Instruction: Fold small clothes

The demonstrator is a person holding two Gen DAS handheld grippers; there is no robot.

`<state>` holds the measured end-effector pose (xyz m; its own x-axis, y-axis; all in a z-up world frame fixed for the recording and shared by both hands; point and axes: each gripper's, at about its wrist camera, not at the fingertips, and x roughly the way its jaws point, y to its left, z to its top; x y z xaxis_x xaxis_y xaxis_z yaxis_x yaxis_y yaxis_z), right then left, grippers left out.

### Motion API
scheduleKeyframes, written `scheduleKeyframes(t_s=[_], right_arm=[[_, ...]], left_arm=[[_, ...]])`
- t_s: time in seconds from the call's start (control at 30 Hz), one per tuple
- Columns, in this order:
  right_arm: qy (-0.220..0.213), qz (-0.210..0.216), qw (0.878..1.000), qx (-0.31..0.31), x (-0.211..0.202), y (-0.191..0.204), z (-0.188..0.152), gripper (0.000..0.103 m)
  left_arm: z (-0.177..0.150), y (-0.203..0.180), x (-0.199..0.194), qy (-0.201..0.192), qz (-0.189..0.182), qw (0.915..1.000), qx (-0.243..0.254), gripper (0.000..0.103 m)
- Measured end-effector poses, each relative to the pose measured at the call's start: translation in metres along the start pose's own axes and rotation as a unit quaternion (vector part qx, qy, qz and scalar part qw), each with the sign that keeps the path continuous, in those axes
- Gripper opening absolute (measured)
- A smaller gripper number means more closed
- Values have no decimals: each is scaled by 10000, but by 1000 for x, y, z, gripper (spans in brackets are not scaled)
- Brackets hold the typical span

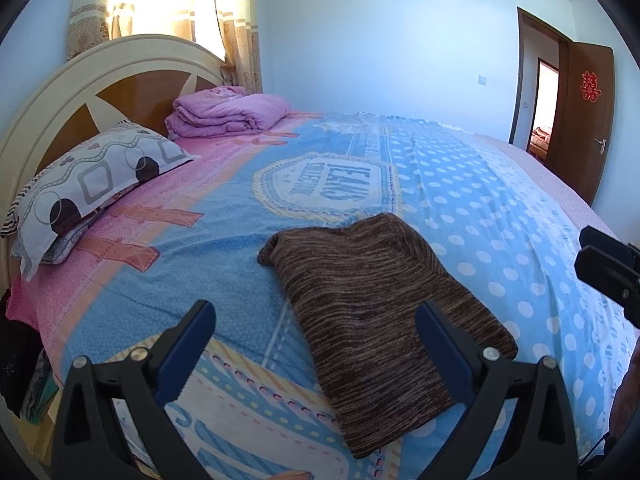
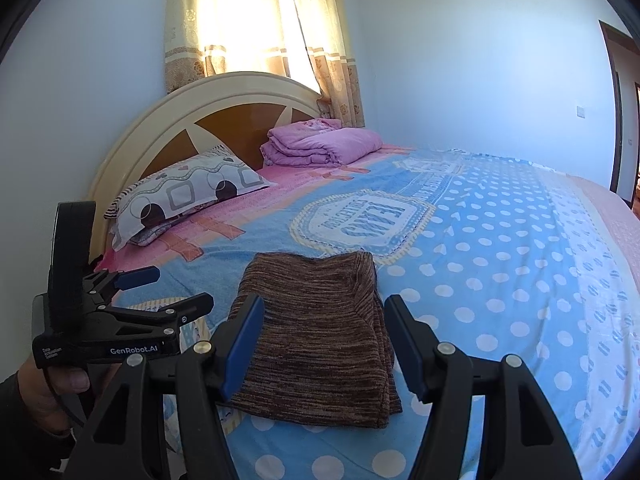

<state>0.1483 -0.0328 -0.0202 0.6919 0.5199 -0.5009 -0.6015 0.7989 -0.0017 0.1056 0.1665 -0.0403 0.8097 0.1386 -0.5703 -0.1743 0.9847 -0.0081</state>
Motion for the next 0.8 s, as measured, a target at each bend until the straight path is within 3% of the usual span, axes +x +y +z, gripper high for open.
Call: scheduleKeyframes(t_s=[0.2, 0.8], right_arm=[[-222, 35, 9997, -36, -8, 3, 3, 63], [-82, 216, 9992, -323, -2, 28, -7, 64]], left_arm=[[3, 3, -2, -55, 59, 10000, 6, 103], [-2, 12, 9, 97, 229, 9997, 36, 103]])
